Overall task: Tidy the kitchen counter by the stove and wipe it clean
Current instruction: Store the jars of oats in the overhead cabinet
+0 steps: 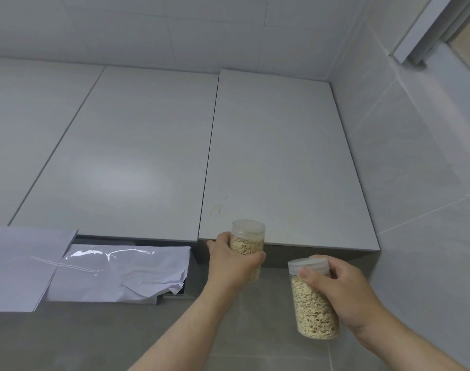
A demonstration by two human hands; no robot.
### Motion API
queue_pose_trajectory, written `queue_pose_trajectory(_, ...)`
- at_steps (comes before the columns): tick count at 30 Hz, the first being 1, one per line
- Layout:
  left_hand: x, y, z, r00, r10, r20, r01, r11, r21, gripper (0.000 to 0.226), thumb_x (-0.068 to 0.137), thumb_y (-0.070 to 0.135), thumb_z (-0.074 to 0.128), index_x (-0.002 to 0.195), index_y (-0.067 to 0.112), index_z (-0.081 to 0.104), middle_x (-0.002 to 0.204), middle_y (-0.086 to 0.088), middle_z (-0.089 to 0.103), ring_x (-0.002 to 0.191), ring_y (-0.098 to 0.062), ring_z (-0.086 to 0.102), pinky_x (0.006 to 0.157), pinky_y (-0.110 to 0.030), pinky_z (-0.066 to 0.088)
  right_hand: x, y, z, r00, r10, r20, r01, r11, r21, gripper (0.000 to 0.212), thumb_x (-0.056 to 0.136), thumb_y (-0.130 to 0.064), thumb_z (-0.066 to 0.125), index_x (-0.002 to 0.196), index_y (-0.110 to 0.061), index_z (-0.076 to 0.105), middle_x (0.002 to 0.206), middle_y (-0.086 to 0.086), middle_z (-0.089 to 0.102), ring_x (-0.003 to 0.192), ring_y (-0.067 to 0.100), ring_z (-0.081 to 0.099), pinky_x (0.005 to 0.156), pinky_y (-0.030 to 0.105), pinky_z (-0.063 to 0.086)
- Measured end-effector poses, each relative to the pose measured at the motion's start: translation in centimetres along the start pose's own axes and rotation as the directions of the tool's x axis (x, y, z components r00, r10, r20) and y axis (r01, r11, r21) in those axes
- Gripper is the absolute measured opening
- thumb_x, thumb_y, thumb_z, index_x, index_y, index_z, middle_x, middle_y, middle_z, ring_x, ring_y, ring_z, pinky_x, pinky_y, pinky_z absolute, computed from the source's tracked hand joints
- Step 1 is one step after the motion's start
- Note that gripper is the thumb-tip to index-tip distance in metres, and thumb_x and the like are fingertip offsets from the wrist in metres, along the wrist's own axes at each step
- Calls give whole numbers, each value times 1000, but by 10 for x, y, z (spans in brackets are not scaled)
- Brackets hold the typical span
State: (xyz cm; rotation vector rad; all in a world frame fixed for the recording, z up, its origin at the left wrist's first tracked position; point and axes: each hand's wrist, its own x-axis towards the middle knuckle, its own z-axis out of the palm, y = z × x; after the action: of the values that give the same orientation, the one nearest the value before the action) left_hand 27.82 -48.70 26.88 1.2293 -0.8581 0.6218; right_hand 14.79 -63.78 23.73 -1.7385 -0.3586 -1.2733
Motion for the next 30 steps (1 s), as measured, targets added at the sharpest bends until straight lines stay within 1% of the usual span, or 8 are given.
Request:
queue_pose_trajectory(3,-11,1,-1,997,77,-30,-77,997,4,48,58,24,80,93,36,50,113,1,45,88,-9,61,66,-22,55,-1,-3,-1,1000,-1,-10,1,1000,3,38,58,-34,76,90,-12,73,82,8,75,73,18,71,67,32,56)
queue_pose_trajectory(5,-19,5,-3,993,110,-39,-110,994,-17,51,54,27,80,94,39,49,114,-1,49,90,-8,62,67,-21,54,-2,-7,-2,1000,-2,-11,2,1000,11,37,59,-32,76,89,-12,74,82,8,75,73,18,71,66,30,56)
queue_pose_trajectory(8,-33,14,-6,988,146,-52,-148,988,-40,52,49,32,79,92,41,50,112,-3,55,89,-8,63,68,-20,53,-3,-14,-7,1000,-9,-11,9,1000,-10,37,60,-34,76,90,-13,74,83,7,76,78,22,72,73,38,56)
queue_pose_trajectory(12,-52,35,-10,981,191,-46,-194,976,-96,53,45,37,77,93,40,54,108,-4,59,88,-9,65,71,-26,56,-5,-25,-16,1000,-18,-15,18,1000,3,36,61,-33,77,91,-13,74,85,8,75,80,23,72,75,40,56)
queue_pose_trajectory(15,-64,51,-12,974,225,-33,-227,965,-128,50,47,34,77,92,38,56,104,-5,61,84,-10,66,66,-23,55,-7,-38,-24,999,-33,-3,33,999,29,36,62,-30,76,92,-10,72,83,8,75,76,21,70,70,35,56)
queue_pose_trajectory(18,-75,63,-15,968,250,-28,-251,959,-129,48,51,28,79,93,38,58,100,-4,64,83,-14,67,70,-32,58,-9,-52,-29,999,-54,-2,54,997,47,35,63,-28,76,91,-7,71,79,7,73,72,17,68,64,29,55)
queue_pose_trajectory(25,-94,88,-18,967,254,22,-249,959,-139,52,54,20,78,101,31,61,93,2,69,81,-13,68,72,-32,58,-16,-77,-34,998,-56,24,54,998,43,30,70,-23,81,92,-5,71,86,15,74,75,23,69,67,34,55)
queue_pose_trajectory(30,-108,111,-21,965,253,62,-241,957,-163,52,54,19,76,103,26,61,91,0,69,82,-16,68,75,-38,58,-23,-94,-38,999,-47,22,47,999,24,32,71,-28,81,93,-7,72,88,14,75,84,31,71,76,45,57)
